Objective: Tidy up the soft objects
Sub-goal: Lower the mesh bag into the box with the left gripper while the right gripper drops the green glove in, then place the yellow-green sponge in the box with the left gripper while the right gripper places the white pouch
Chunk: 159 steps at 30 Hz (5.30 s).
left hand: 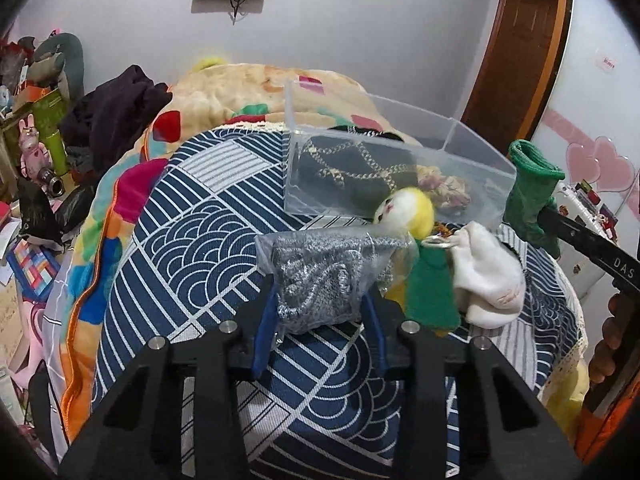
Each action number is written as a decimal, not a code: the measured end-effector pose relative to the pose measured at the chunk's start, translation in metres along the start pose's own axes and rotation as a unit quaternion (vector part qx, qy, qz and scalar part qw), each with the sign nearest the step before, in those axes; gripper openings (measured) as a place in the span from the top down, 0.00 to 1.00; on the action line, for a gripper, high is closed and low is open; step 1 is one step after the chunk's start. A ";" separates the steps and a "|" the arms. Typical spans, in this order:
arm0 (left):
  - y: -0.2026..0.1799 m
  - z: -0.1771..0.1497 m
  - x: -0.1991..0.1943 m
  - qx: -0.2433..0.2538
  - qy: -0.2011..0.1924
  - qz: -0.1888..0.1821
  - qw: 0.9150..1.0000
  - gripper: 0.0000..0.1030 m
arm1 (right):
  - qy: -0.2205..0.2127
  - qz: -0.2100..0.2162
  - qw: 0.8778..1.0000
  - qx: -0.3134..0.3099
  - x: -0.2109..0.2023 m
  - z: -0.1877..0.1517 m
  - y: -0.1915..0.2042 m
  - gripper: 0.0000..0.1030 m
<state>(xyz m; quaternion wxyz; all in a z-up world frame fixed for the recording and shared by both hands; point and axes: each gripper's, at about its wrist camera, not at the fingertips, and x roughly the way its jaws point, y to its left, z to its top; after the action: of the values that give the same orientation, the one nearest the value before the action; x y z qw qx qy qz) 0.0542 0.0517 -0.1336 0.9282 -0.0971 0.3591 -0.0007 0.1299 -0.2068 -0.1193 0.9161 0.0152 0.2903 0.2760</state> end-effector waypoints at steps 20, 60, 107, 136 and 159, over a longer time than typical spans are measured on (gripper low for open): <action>-0.023 0.071 -0.046 0.031 -0.112 0.001 0.993 0.63 | -0.087 0.001 0.996 -0.013 -0.030 0.047 0.017 0.85; -0.042 0.108 0.063 0.048 -0.016 0.008 0.999 0.43 | 0.045 -0.025 0.998 -0.019 0.064 0.060 0.020 0.77; -0.037 -0.003 0.028 0.052 0.032 -0.034 0.998 0.24 | 0.080 0.035 0.996 -0.032 0.034 -0.024 0.042 0.35; -0.041 0.017 -0.034 0.065 -0.065 -0.042 0.995 0.65 | -0.001 0.027 0.998 -0.057 -0.009 0.001 0.044 0.76; -0.036 0.104 0.002 0.052 -0.099 -0.016 0.994 0.65 | -0.081 -0.014 0.996 -0.037 0.001 0.064 0.042 0.76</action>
<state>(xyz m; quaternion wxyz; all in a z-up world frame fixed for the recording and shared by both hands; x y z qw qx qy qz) 0.1271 0.0348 -0.0530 0.9630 -0.0539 0.2631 -0.0246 0.1442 -0.1623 -0.0586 0.9404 -0.0003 0.2048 0.2714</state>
